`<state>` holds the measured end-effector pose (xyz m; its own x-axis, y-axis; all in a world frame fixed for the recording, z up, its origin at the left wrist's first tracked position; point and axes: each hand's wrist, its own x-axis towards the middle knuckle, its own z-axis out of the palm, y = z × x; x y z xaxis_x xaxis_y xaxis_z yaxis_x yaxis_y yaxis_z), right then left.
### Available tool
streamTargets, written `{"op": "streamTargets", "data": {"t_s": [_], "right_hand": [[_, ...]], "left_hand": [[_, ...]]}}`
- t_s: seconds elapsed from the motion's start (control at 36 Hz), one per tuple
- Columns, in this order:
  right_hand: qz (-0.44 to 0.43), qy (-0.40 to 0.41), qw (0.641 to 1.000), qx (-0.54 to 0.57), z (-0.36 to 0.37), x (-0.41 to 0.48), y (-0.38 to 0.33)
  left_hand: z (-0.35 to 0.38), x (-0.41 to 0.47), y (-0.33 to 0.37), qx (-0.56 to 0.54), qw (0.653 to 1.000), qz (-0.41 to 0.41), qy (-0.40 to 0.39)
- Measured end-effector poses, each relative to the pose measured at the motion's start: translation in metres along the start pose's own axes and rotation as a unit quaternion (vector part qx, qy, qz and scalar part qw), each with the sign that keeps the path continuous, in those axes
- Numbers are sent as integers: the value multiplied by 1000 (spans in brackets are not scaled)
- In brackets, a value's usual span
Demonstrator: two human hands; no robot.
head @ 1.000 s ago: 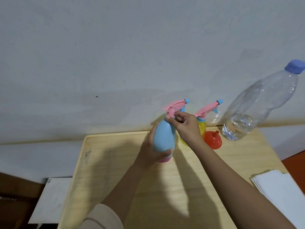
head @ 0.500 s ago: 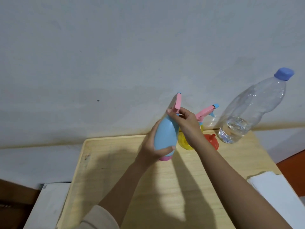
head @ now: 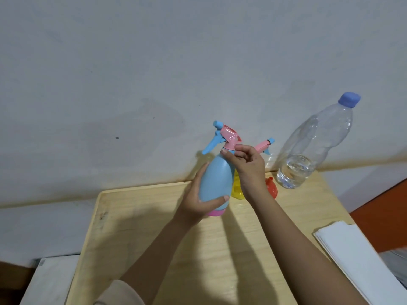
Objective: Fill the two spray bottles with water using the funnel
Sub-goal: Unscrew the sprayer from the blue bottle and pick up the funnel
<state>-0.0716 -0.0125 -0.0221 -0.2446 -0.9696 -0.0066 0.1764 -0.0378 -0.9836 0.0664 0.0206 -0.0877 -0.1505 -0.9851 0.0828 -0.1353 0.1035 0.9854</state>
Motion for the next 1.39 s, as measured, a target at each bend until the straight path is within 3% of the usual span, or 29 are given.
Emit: {"op": "streamTargets", "data": {"t_s": [0.19,0.39,0.69,0.97,1.19,1.39], "right_hand": [[42,-102,994,10,3,-13,1],[47,22,995,84,12,-20,-1],[47,60,995,67,27,-28,1],[-62,30,998,7,12,-2,-46],[-137,40,989,30,-11,8,-89],[-73,22,995,-60,-36,-7,-52]], "left_hand": [[-6,-5,4,0,1000,8,1],[-10,-9,4,20,1000,16,12],[-8,-13,1,43,999,21,9],[-12,-16,-14,8,999,-25,22],[-14,-20,-33,38,996,-46,62],[-8,-25,-46,44,992,-49,109]]}}
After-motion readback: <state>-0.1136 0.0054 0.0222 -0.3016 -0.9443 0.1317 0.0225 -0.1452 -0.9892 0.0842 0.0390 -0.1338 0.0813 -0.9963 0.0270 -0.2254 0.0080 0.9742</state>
